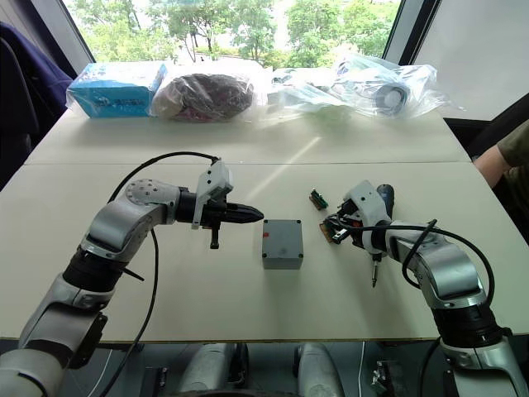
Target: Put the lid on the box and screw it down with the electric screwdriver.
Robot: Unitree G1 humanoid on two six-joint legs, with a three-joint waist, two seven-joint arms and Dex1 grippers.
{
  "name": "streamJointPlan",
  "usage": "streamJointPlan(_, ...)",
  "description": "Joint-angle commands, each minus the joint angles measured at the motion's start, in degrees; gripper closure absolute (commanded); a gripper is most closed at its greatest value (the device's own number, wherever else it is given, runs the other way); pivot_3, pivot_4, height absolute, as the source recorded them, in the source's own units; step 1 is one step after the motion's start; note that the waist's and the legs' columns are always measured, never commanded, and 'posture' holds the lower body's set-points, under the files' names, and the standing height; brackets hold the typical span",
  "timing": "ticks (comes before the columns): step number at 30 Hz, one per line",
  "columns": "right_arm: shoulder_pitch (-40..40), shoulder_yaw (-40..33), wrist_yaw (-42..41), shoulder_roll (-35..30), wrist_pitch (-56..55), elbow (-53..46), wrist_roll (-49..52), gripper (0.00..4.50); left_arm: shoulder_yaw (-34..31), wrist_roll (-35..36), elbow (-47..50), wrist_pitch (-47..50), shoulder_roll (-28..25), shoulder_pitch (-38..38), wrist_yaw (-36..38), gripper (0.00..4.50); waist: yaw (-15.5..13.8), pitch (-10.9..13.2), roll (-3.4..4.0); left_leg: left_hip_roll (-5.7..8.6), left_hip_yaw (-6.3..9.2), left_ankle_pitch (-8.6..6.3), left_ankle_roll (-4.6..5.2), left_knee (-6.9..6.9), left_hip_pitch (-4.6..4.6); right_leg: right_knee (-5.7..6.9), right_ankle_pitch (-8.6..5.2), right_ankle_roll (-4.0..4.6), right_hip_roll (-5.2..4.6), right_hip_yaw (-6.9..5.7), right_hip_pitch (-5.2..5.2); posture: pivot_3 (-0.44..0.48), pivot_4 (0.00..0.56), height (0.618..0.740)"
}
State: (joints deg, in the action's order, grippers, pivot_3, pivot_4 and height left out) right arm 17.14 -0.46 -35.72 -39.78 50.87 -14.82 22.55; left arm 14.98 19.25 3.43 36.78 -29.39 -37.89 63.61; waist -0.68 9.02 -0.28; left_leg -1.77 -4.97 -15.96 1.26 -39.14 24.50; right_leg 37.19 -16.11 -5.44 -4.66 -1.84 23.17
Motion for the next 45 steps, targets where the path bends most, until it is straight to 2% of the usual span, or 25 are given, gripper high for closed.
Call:
streamJointPlan(1,0.9,-2.3,-0.6,-1.1,-1.7,-1.7,0.0,4.47,-0.2,0.1,1.0,-1.0,-0.4,0.0,0.1,4.5,0.0,0.0,0.0,0.0,0.0,0.0,0.0,0.0,0.0,0.0,0.0,0.0,0.0,0.0,0.0,0.0,0.15,0.74)
streamJointPlan(10,3.0,-4.0,-2.3,-3.3,-3.0,-3.2,0.7,4.47,-0.5,0.1,0.6,-1.3,-0.6,-0.1,0.5,4.5,0.0,0.0,0.0,0.0,0.0,0.0,0.0,0.0,0.0,0.0,0.0,0.0,0.0,0.0,0.0,0.0,0.15,0.74)
streamJointPlan(21,4.9,-3.2,-3.7,-0.8,4.9,-15.0,10.3,4.47,-1.9,3.7,7.3,2.0,-6.9,2.4,4.2,4.5,-0.1,0.0,0.0,-0.03,0.01,0.0,0.0,0.01,0.0,0.0,0.0,0.0,0.0,0.0,0.01,0.0,0.15,0.74)
streamJointPlan(45,2.2,0.0,-3.6,-2.9,3.8,-13.6,8.8,4.47,-1.0,4.3,7.6,2.4,-5.0,1.8,1.2,4.5,0.0,0.0,0.0,0.0,0.0,0.0,0.01,-0.01,0.0,0.0,0.0,0.0,-0.02,0.0,-0.01,0.0,0.15,0.74)
